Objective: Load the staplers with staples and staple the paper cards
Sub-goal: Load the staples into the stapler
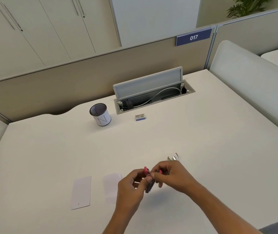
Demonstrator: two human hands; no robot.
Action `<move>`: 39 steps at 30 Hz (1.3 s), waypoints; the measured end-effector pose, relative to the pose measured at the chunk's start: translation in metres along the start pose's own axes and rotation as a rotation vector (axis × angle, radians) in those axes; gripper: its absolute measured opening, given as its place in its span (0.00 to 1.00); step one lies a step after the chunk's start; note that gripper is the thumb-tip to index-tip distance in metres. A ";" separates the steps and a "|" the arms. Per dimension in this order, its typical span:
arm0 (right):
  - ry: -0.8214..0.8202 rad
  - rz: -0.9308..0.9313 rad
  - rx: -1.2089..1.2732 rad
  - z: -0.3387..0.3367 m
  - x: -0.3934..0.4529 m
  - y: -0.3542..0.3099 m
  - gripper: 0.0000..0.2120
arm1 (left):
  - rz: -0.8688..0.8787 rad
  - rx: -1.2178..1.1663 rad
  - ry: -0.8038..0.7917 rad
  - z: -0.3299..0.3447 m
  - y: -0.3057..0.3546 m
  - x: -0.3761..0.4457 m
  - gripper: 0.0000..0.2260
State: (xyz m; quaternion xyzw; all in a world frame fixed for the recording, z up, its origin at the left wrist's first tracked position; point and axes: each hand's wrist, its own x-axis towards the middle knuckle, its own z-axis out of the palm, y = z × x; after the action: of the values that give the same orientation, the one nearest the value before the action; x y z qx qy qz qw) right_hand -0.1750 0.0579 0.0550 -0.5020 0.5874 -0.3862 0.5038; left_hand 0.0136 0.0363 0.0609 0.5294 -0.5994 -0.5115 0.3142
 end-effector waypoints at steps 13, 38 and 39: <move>-0.128 -0.073 0.120 0.011 0.010 -0.008 0.15 | -0.109 -0.132 -0.037 0.000 -0.006 0.006 0.16; 0.072 0.088 0.228 0.042 -0.004 0.000 0.07 | -0.062 -0.090 -0.125 0.015 -0.013 -0.027 0.14; 0.075 0.086 0.227 0.042 -0.004 0.000 0.08 | -0.058 -0.092 -0.126 0.014 -0.013 -0.027 0.14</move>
State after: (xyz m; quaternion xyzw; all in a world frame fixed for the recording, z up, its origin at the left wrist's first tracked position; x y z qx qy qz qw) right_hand -0.1343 0.0638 0.0475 -0.4014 0.5794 -0.4469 0.5509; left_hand 0.0107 0.0670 0.0495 0.4985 -0.5782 -0.5796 0.2850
